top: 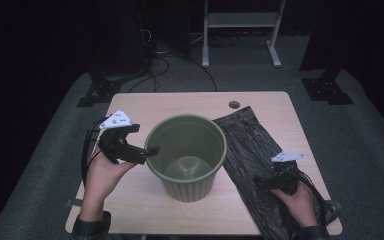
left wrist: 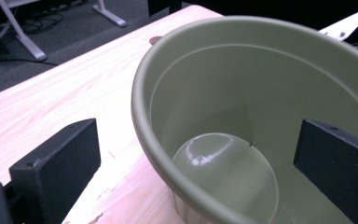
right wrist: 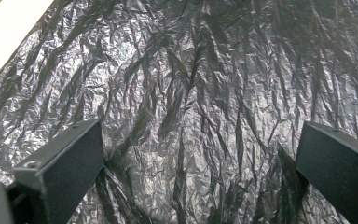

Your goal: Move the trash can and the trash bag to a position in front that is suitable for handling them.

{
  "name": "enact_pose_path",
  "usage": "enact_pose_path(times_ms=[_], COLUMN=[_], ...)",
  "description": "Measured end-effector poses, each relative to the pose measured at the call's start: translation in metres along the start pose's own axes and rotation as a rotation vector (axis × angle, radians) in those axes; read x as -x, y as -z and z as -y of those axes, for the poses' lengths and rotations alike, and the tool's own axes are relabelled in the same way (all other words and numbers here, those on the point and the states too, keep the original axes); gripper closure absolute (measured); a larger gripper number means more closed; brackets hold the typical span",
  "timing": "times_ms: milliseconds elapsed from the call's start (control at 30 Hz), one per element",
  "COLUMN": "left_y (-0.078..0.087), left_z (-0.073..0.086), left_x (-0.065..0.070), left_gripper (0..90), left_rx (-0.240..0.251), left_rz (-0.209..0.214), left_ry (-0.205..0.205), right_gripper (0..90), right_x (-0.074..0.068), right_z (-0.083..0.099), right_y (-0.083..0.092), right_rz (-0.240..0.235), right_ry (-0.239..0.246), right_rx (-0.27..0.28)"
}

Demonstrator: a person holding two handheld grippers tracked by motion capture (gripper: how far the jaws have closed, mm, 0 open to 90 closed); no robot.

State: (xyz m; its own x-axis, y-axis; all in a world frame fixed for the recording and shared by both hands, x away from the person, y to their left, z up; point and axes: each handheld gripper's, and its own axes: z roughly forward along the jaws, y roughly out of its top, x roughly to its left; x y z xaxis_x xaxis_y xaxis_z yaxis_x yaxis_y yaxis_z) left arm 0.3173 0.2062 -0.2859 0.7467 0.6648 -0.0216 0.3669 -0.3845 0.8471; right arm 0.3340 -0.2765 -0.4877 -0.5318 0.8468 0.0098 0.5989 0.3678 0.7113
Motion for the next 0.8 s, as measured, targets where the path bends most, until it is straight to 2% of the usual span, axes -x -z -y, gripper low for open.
enact_pose_path(times_ms=[133,400,567,667,800], left_y=[0.018,0.043,0.045,0.043,0.037], left_z=[0.006,0.024,0.036,0.045,0.059], left_x=[0.003,0.009,0.010,0.011,0.012], left_gripper=[0.0,0.0,0.0,0.0,0.0], left_rx=[0.012,-0.006,-0.015,-0.027,-0.023], left_rz=[-0.010,-0.043,-0.024,-0.026,-0.051], left_ry=[0.002,0.003,0.011,0.009,0.011], right_gripper=[0.3,0.3,0.3,0.3,0.3], right_x=[-0.001,0.000,0.000,0.000,0.000], right_z=[0.000,0.001,0.001,0.001,0.001], right_y=[0.000,0.001,0.001,0.001,0.001], right_rz=[0.005,-0.004,-0.004,-0.005,-0.005], right_ry=[-0.003,0.004,0.004,0.005,0.004], right_rx=[-0.001,-0.001,-0.001,-0.001,-0.001])
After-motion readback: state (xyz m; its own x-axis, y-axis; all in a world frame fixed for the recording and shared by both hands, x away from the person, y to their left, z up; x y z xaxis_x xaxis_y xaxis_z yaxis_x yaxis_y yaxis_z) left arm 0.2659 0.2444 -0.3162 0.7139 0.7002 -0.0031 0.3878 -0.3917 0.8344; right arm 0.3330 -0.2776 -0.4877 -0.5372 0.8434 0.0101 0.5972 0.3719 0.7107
